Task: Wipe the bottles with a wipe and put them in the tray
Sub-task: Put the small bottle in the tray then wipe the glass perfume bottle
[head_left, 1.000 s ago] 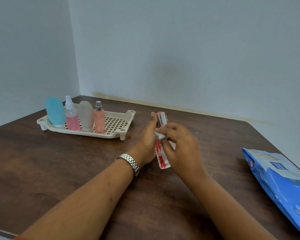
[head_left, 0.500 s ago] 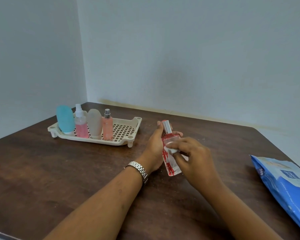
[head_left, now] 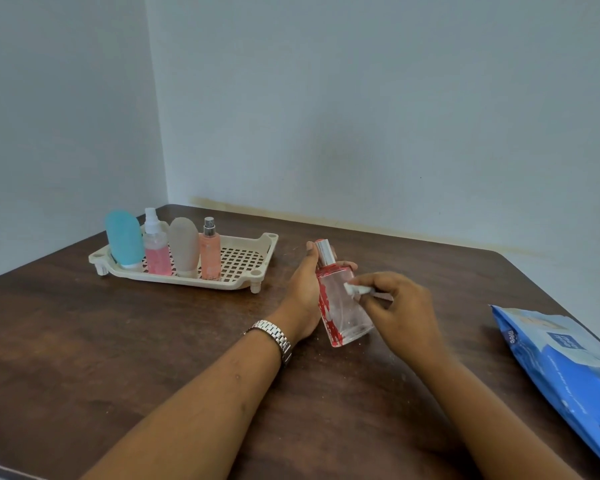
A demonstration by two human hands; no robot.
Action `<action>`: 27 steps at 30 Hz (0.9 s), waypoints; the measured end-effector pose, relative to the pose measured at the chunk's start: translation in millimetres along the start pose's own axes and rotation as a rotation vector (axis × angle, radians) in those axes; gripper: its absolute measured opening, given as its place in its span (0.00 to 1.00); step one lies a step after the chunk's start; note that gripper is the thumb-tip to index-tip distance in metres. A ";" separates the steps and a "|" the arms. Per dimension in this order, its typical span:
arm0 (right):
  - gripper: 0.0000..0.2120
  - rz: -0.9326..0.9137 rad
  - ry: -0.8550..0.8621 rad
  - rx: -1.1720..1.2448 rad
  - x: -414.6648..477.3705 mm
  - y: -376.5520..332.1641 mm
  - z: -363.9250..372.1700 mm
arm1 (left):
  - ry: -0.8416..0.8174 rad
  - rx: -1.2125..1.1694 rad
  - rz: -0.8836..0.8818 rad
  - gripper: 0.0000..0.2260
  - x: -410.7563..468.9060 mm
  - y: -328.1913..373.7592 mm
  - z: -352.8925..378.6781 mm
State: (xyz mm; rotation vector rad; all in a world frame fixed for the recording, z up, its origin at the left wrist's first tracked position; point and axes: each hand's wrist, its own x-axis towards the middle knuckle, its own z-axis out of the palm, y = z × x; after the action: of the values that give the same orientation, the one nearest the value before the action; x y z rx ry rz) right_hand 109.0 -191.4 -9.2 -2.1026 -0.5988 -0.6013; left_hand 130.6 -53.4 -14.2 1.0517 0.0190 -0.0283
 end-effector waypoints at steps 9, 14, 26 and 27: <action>0.10 -0.145 -0.214 -0.089 -3.8 -7.5 -4.5 | 0.089 0.039 0.059 0.27 -4.6 3.7 2.1; 0.10 0.090 -0.080 0.104 6.0 10.6 -8.1 | 0.083 0.054 0.038 0.30 -4.8 3.6 4.1; 0.08 0.226 -0.352 0.099 6.9 20.4 -29.2 | 0.092 0.065 0.114 0.24 -9.5 2.2 8.2; 0.08 0.216 -0.302 0.099 7.6 19.7 -25.5 | 0.100 0.067 0.114 0.24 -9.7 1.9 8.2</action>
State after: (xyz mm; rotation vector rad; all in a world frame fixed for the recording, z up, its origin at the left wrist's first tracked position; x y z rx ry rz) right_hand 121.6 -221.3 -2.9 -2.1434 -0.5450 -0.1302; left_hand 120.9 -59.4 -8.2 1.1189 0.0484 0.1279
